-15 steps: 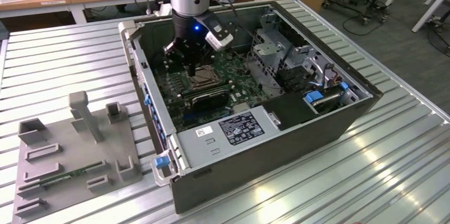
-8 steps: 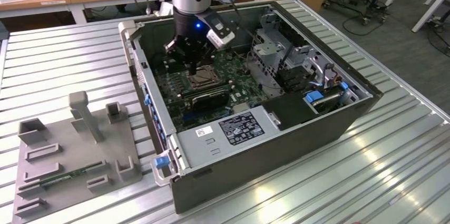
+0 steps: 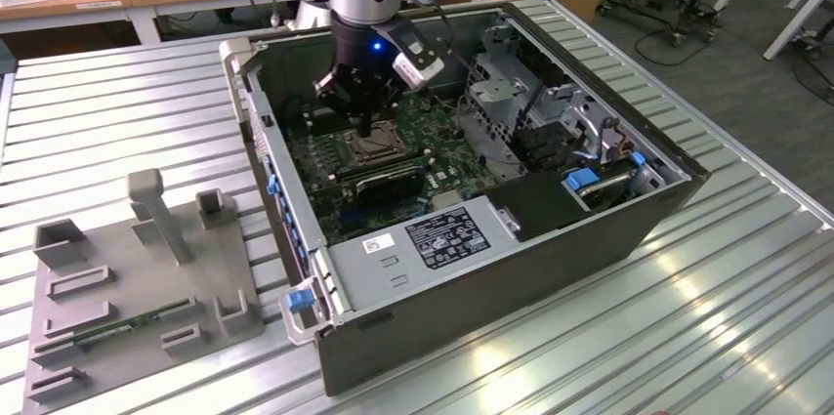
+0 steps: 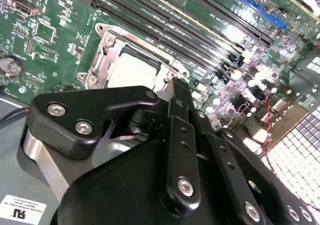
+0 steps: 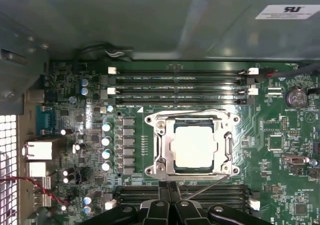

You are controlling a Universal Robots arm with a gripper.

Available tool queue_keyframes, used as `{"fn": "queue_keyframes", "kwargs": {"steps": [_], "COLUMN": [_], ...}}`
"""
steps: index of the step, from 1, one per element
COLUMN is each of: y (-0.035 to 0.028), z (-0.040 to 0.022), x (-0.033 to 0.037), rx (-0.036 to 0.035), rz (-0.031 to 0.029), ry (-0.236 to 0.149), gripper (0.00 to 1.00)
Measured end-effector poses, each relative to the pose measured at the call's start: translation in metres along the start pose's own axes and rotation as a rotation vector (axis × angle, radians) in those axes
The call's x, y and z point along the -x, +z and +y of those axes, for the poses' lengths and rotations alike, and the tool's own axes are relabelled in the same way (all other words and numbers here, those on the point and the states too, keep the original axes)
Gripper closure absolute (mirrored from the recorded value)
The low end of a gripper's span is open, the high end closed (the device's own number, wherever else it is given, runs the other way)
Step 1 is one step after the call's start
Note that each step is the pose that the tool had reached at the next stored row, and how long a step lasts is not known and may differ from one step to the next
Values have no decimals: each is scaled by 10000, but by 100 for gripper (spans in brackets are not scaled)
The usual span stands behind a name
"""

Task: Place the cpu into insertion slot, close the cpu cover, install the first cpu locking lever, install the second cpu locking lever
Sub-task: 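Install the second cpu locking lever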

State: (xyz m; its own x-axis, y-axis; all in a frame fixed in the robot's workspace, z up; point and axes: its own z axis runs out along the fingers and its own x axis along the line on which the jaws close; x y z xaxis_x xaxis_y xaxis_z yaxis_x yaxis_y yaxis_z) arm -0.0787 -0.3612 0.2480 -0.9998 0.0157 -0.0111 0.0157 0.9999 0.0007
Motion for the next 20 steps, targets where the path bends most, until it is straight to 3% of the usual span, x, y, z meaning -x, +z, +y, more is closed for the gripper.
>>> {"fn": "queue_keyframes", "kwargs": {"steps": [7, 14, 20], "y": [0, 6, 98], "z": [-37, -57, -63], "x": [62, 66, 57], "rx": [-2, -2, -2], "rz": [81, 85, 85], "ry": [0, 1, 1], "gripper": [89, 89, 89]}}
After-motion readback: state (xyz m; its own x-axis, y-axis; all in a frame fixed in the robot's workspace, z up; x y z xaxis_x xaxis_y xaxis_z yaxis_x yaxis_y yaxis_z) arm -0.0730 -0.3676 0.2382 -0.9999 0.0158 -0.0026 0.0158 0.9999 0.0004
